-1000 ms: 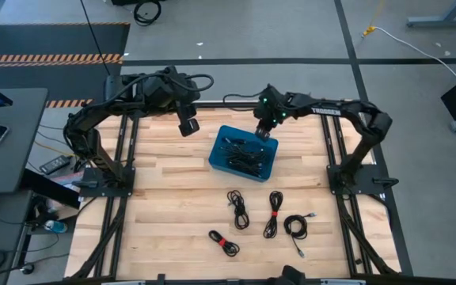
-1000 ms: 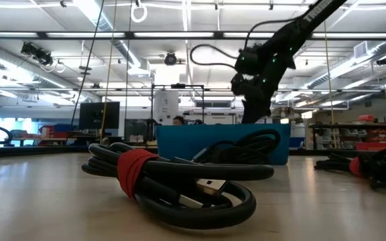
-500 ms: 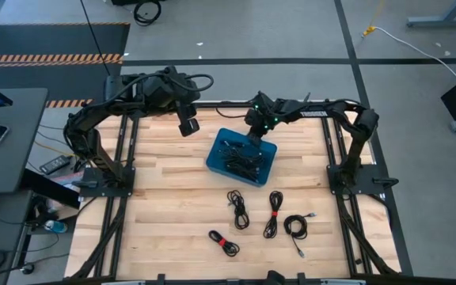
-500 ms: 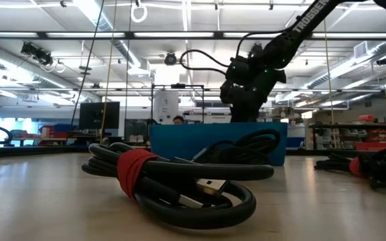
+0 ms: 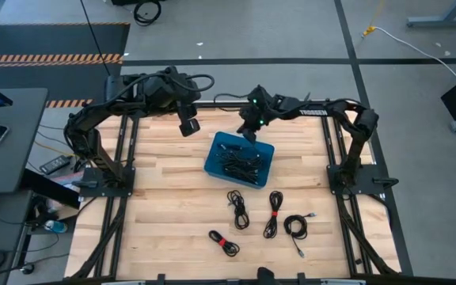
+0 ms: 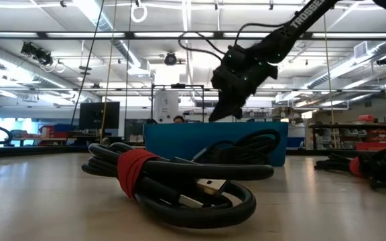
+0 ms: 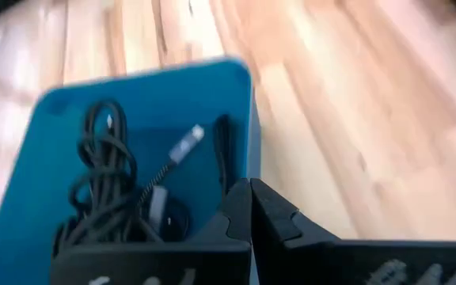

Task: Pick and place USB-C Cables
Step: Put the black charger cable into the blue bin

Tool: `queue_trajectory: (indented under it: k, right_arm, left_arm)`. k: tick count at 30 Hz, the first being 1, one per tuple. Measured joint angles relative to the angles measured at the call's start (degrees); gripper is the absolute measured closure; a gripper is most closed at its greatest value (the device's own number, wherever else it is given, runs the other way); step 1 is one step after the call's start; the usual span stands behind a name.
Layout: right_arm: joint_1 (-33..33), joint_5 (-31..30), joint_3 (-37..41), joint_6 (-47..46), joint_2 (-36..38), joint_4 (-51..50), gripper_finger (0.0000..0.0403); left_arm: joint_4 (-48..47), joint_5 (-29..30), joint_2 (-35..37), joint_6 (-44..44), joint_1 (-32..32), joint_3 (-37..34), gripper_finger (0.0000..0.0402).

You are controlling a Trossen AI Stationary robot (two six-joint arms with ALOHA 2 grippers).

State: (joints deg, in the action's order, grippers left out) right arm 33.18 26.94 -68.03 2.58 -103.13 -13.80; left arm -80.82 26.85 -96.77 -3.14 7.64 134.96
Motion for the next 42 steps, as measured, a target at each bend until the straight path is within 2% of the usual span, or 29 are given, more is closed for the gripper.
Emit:
queue_trajectory:
  k: [6, 10, 13, 18, 21, 24, 28, 35, 42]
  right_arm:
    - [1.27, 0.29, -7.06, -0.25, 0.02, -0.22, 0.0403]
    - [1.10, 6.73, -10.13, -2.85, 0.02, -2.68, 0.0403]
    - [-0.73, 8.59, -11.91, -1.83, 0.02, -10.32, 0.0403]
    - [-5.71, 8.17, -13.40, 2.05, 1.25, -26.93, 0.0403]
    - [-9.83, 6.46, -13.40, 2.81, 3.39, -37.10, 0.0403]
    - [-14.51, 1.93, -13.40, 1.65, 6.43, -45.24, 0.0403]
    - [-20.88, -3.75, -13.40, -5.79, 11.93, -51.46, 0.0403]
    - [-32.32, -11.00, -13.42, -26.79, 21.28, -54.19, 0.0403]
    - [-42.37, -20.48, -13.44, -46.43, 23.59, -61.56, 0.0394]
  left_arm:
    - [0.02, 0.00, -0.02, 0.01, 0.02, 0.00, 0.0251]
    - [0.00, -1.31, 0.00, 0.05, 0.02, 0.00, 0.0251]
    - [-0.23, -1.66, 0.00, 0.05, 0.00, 0.00, 0.0251]
    - [-1.50, -1.64, -0.01, -0.01, 0.02, 0.00, 0.0251]
    - [-1.51, -1.64, -0.02, -0.34, 0.02, 0.00, 0.0251]
    - [-1.62, -1.64, 0.00, -0.47, 0.02, 0.00, 0.0251]
    - [-1.62, -1.64, -0.01, -0.50, 0.02, 0.00, 0.0251]
    - [-1.66, -1.64, 0.00, -0.52, 0.02, 0.00, 0.0251]
    - [-1.77, -1.64, 0.00, -0.56, 0.02, 0.00, 0.0251]
